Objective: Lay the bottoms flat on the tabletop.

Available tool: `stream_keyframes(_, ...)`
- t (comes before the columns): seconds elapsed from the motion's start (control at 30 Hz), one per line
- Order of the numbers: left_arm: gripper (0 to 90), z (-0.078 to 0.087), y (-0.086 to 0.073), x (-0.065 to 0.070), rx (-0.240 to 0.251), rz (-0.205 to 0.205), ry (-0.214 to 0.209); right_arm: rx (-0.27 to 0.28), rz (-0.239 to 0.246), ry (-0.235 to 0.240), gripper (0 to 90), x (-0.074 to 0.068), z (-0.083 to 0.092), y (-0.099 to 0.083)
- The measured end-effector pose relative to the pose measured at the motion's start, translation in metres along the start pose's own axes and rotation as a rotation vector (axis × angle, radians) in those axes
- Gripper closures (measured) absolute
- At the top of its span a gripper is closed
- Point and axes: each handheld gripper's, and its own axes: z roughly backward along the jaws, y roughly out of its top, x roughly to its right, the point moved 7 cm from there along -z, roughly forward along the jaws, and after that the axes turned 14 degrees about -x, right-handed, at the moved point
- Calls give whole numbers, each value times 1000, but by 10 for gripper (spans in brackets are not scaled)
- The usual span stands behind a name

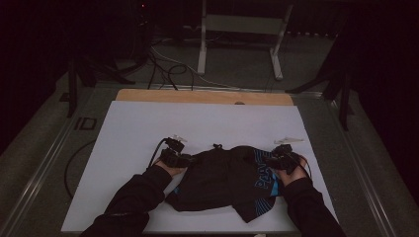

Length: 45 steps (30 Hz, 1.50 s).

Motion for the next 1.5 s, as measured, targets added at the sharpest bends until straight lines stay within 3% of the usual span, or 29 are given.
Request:
stream_keyframes(0.03, 635, 0, 0, 0, 0, 0, 0, 0, 0, 0, 514, 0, 0, 0)
stream_keyframes(0.07, 635, 0, -1, 1, -1, -12, 29, -3, -2, 8, 530, -1, -1, 0)
stream_keyframes(0.1, 708, 0, -1, 1, 1, -11, 30, -3, 6, 0, 572, -2, -2, 1)
stream_keyframes(0.17, 764, -1, -2, 1, 10, -8, 25, -12, 17, 5, 611, -3, -2, 1)
stream_keyframes(0.3, 815, 1, -2, 2, 19, -20, 37, -11, 22, 1, 787, -6, -1, 2)
stream_keyframes(0.4, 827, 4, -3, 2, 28, -34, 50, -1, 34, -9, 817, -8, 2, 3)
stream_keyframes(0.63, 831, 28, 2, -8, 90, -20, 86, 76, 61, -30, 824, -11, 19, 12)
stream_keyframes(0.8, 832, 47, 5, -13, 112, -42, 125, 115, 84, -25, 824, -18, 28, 22)
stream_keyframes(1.27, 830, 83, 27, -35, 161, -97, 335, 172, 115, -6, 824, -33, 32, 61)
stream_keyframes(1.5, 829, 92, 47, -49, 205, -101, 365, 198, 108, -6, 824, -32, 34, 89)
